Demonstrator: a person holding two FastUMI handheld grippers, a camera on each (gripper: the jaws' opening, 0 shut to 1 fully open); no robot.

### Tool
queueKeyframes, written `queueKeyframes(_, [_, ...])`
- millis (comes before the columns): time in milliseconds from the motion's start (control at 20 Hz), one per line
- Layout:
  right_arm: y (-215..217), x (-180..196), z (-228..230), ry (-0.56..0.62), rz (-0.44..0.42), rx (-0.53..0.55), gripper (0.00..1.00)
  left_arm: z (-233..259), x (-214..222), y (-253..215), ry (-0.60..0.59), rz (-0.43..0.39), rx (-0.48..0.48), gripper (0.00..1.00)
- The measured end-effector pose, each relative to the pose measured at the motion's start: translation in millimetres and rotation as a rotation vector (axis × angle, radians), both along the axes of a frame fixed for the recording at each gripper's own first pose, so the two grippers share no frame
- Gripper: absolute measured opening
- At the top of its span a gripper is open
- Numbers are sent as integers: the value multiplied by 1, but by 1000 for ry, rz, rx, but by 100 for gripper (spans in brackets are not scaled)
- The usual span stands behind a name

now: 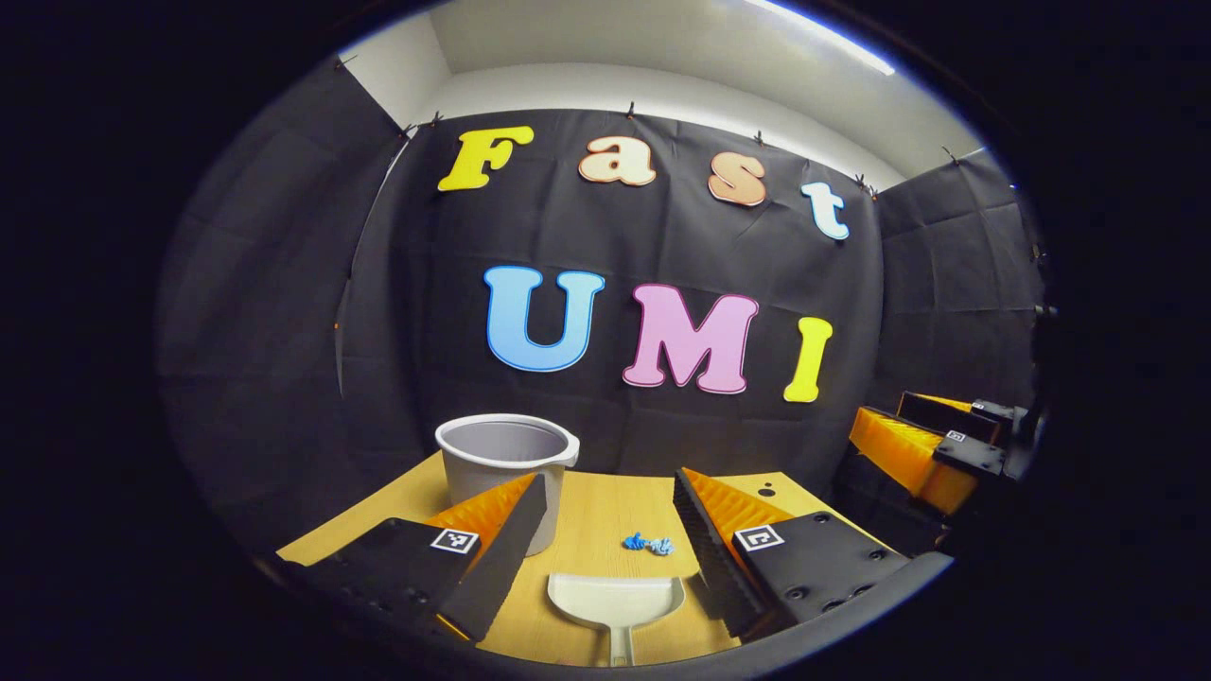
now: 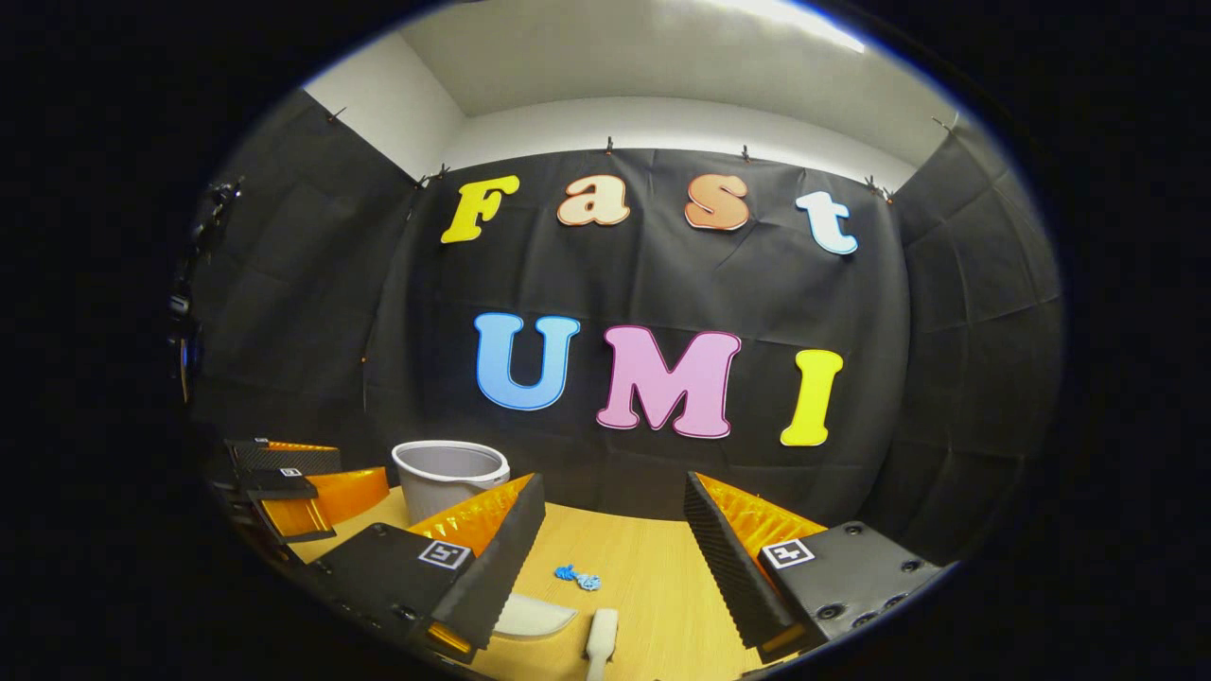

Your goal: Pick up the small broom and dustpan from the desktop, sweep the trash into the dustpan with the broom, and then empty the trash into the garbage bin.

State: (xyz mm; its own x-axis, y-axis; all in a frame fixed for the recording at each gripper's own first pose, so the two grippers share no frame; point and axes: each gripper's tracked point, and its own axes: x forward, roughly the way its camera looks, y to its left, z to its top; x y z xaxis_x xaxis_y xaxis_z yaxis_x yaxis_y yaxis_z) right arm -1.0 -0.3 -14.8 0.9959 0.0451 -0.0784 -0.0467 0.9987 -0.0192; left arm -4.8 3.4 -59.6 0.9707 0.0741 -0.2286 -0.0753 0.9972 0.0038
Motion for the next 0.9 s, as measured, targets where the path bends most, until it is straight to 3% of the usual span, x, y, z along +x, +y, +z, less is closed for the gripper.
queueKeyframes(150, [-2,13,-11,26,22,7,95,-21,10,-3,72,8,46,81])
queueKeyframes(300, [-8,26,-23,52,44,18,95,-53,20,-11,183,3,29,81])
queueKeyframes(900, [-47,44,-96,188,130,87,95,-217,-5,-31,827,17,6,83])
